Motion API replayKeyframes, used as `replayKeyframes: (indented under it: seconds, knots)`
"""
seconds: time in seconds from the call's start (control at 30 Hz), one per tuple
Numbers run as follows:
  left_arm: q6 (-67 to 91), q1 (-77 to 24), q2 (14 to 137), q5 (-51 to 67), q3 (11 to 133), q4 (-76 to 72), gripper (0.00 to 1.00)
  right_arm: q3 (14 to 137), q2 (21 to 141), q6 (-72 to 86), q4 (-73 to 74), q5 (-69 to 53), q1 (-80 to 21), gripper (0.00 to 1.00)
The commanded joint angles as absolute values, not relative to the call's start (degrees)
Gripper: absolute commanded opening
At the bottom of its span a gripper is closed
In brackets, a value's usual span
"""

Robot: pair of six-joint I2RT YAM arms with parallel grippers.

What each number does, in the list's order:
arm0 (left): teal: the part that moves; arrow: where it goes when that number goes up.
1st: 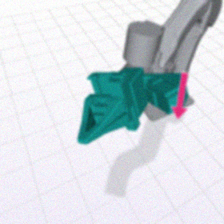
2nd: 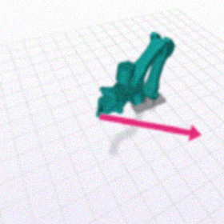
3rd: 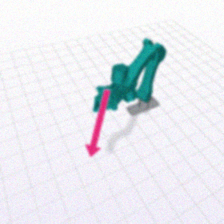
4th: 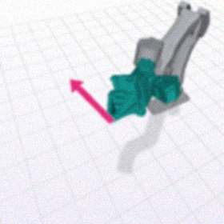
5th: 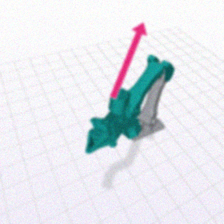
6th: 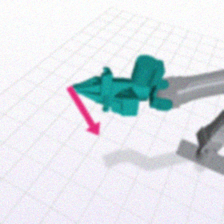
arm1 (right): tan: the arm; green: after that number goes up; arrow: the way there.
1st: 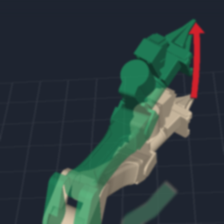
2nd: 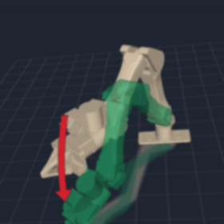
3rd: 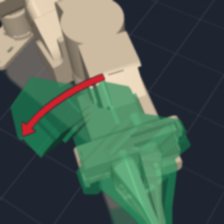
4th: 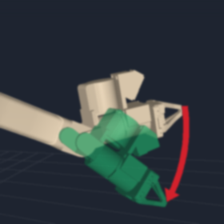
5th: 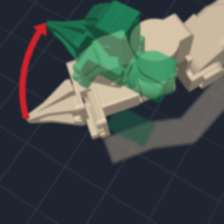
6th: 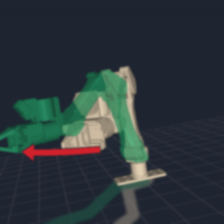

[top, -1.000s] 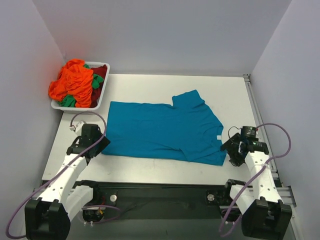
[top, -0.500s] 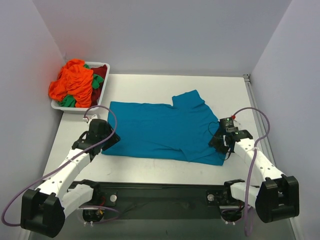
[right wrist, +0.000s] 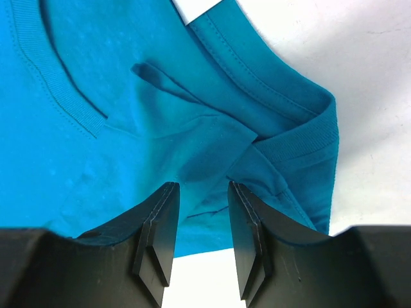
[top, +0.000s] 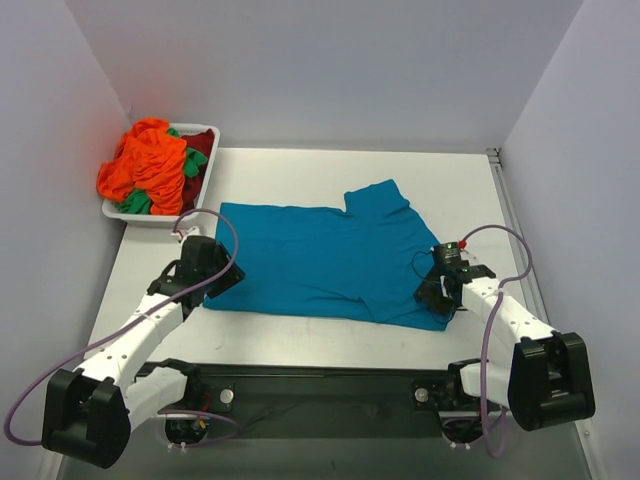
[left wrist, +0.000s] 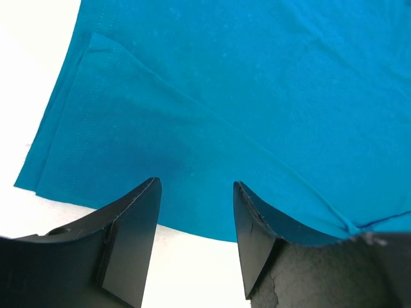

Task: Fold and stack the t-shirts
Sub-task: Fold the flattened tshirt in 1/3 of the way

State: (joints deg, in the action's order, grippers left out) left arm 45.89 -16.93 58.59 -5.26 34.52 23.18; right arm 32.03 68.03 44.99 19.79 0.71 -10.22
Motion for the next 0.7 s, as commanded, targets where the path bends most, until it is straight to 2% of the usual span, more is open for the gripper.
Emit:
replayKeyframes:
  seconds: [0.0,0.53,0.67]
  knots:
    - [45.6,-17.3,59.0,-4.2,34.6,19.7,0.59,31.4,68.3,45.9,19.3,2.3,-10.7,0.37]
    - [45.6,-17.5,59.9,-4.2,34.0,18.8,0.58,31.4,69.9,46.1,17.8,2.2,-10.9,0.36]
    - [46.0,-17.6,60.2,-4.1,33.8,18.4,0.58,31.2,69.9,46.2,17.6,2.3,-11.1,0.32]
